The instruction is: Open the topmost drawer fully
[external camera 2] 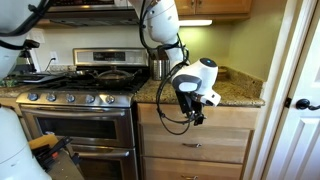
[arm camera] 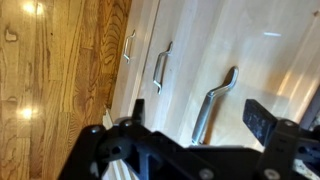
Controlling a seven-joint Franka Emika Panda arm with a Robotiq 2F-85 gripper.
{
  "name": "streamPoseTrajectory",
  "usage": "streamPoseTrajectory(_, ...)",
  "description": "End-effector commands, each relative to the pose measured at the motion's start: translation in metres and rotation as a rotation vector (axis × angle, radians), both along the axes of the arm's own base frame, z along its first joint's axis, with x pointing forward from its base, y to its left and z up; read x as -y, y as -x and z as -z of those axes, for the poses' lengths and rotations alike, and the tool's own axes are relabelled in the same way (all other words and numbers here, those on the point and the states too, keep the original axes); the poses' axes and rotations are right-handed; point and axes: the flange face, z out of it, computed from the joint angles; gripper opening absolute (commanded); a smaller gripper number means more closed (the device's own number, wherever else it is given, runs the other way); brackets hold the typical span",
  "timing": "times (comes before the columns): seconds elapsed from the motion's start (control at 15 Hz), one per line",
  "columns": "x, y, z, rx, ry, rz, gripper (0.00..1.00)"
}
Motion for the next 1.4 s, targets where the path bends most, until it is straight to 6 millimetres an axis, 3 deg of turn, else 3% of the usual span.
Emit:
streamPoseTrajectory(0.0, 0.005, 0.0, -0.007, 0.009, -0.009, 0.048, 1.0)
streamPoseTrajectory(0.6, 0.022, -0.013, 0.018, -0.046, 0.005, 0.142, 1.0)
streamPoseTrajectory(1.0, 0.007, -0.03, 0.019, -0.03, -0.015, 0.136, 1.0)
streamPoseTrajectory(1.07, 0.004, -0.032, 0.019, -0.027, -0.016, 0.13, 0.75)
streamPoseTrajectory(1.2, 0.001, -0.034, 0.019, -0.025, -0.016, 0.128, 0.68)
streamPoseTrajectory(1.33, 0.0, -0.036, 0.02, -0.024, -0.015, 0.128, 0.54)
